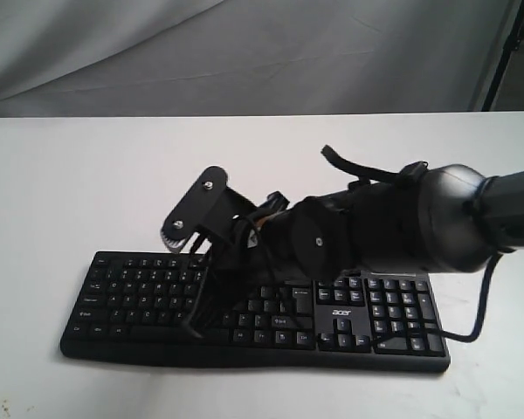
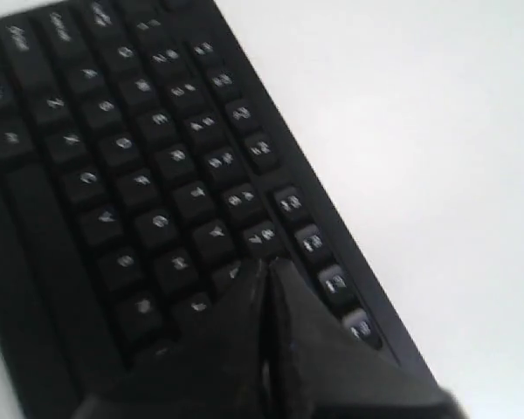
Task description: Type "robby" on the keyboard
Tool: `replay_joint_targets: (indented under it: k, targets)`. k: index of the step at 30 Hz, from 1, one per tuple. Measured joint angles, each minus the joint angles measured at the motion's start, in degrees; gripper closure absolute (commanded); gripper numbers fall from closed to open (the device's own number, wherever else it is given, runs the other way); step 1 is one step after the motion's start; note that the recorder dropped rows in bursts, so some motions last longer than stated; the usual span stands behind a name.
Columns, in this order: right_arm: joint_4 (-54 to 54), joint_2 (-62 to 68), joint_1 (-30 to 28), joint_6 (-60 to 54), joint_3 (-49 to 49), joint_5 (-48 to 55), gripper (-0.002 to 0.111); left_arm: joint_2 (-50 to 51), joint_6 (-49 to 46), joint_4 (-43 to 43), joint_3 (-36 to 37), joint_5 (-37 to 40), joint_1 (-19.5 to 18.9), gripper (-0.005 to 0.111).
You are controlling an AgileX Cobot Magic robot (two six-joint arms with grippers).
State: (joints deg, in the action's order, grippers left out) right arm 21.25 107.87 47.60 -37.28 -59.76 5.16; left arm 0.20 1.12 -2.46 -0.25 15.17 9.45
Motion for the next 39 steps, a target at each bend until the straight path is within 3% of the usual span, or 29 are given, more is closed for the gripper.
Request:
replay_joint_targets:
  k: [16,39]
  targets:
    - [0.23,6.13,6.9,0.0,-3.4,-0.14,0.108,0.0,0.0,0.0,0.0,0.0,0.0,0.107]
    - [-0.94,8.49,5.87,-0.22,-3.4,-2.3,0.108,0.0,0.0,0.0,0.0,0.0,0.0,0.107]
